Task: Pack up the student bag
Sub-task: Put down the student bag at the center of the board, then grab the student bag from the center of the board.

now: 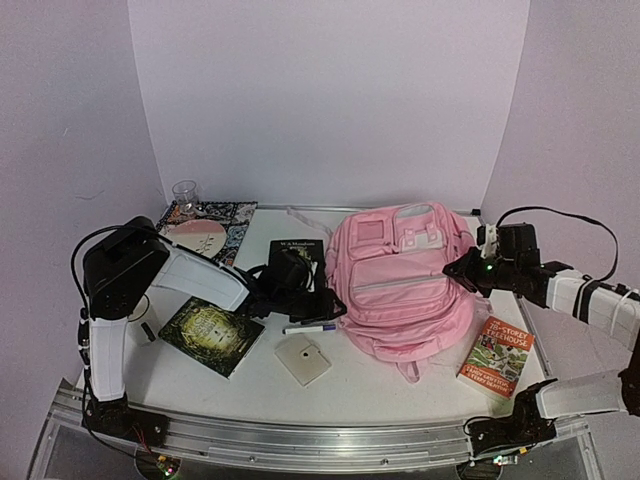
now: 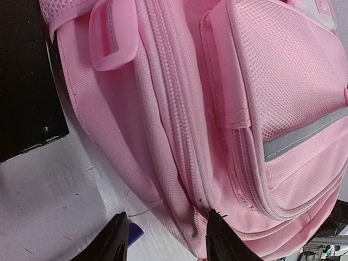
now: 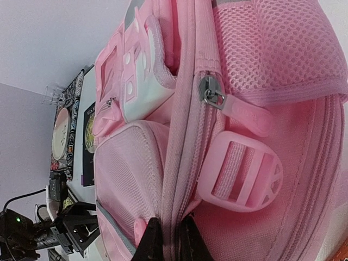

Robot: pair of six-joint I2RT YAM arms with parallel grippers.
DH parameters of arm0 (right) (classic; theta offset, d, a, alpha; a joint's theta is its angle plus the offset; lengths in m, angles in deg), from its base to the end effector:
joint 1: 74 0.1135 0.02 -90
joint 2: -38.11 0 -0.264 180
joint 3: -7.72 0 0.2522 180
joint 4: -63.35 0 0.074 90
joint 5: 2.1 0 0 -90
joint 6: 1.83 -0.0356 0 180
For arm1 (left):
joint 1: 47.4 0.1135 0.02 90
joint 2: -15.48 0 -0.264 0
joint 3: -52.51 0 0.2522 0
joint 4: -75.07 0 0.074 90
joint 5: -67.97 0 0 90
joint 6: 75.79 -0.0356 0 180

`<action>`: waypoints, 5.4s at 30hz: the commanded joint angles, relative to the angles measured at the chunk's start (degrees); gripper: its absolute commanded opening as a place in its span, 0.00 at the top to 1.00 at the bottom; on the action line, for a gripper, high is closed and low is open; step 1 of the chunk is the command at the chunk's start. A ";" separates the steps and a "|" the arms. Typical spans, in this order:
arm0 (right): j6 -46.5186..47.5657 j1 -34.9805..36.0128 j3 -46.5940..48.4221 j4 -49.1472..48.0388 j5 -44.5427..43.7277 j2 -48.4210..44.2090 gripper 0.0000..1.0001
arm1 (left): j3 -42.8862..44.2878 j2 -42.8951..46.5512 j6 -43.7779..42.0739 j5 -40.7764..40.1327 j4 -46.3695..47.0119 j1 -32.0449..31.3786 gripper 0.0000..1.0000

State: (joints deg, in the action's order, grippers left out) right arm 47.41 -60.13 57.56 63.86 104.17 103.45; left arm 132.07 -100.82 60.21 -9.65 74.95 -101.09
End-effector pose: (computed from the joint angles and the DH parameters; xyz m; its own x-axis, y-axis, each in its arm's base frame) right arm 0.2470 0.0713 0.2562 -0.5238 0.5162 -0.6776 -0.1975 0.7002 0.6861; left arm 0.2462 -0.3479 0.1341 -0.8860 0.0192 -0.4633 0.3618 0.6535 -0.6649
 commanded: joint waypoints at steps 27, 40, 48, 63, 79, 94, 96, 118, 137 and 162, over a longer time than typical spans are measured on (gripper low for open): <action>-0.75 5.02 4.36 -7.94 10.53 -5.29 1.00 | 7.63 10.62 -9.33 2.06 6.79 10.64 1.00; -1.53 10.76 3.66 -16.62 9.03 10.68 0.94 | 9.16 5.24 -23.82 -5.68 1.38 17.72 1.00; 3.26 11.31 5.95 -12.43 3.77 16.40 0.61 | 11.32 1.03 -34.21 -5.58 -1.25 20.16 1.00; 3.47 10.58 10.54 -12.58 3.87 26.43 0.47 | 8.43 9.24 -35.35 -4.52 -1.86 19.61 0.50; -3.53 10.52 8.23 -18.19 1.70 29.87 0.49 | -2.82 20.26 -27.98 -14.26 -1.93 7.31 0.36; -4.97 8.07 9.82 -10.23 -8.07 29.21 0.09 | -5.82 22.61 -25.62 -14.45 -1.95 5.80 0.32; -6.06 8.07 9.56 -10.23 -8.96 29.84 0.04 | -5.91 22.71 -25.48 -14.21 -1.94 5.68 0.32; -9.77 8.09 12.01 -21.44 4.00 41.17 0.02 | -0.64 8.89 -25.08 -13.35 -1.80 2.02 0.31; -15.62 8.14 6.20 -35.54 10.04 36.67 0.85 | 1.23 8.76 -24.40 -14.41 -1.81 -1.30 0.32; -17.99 15.35 4.84 -30.78 -6.62 14.98 1.00 | 11.15 8.05 -14.48 -12.36 -2.98 -7.64 0.55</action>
State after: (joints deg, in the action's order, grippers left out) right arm 26.76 -45.93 58.30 36.90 100.84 123.27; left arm 138.82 -90.81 44.32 -23.36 71.78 -108.37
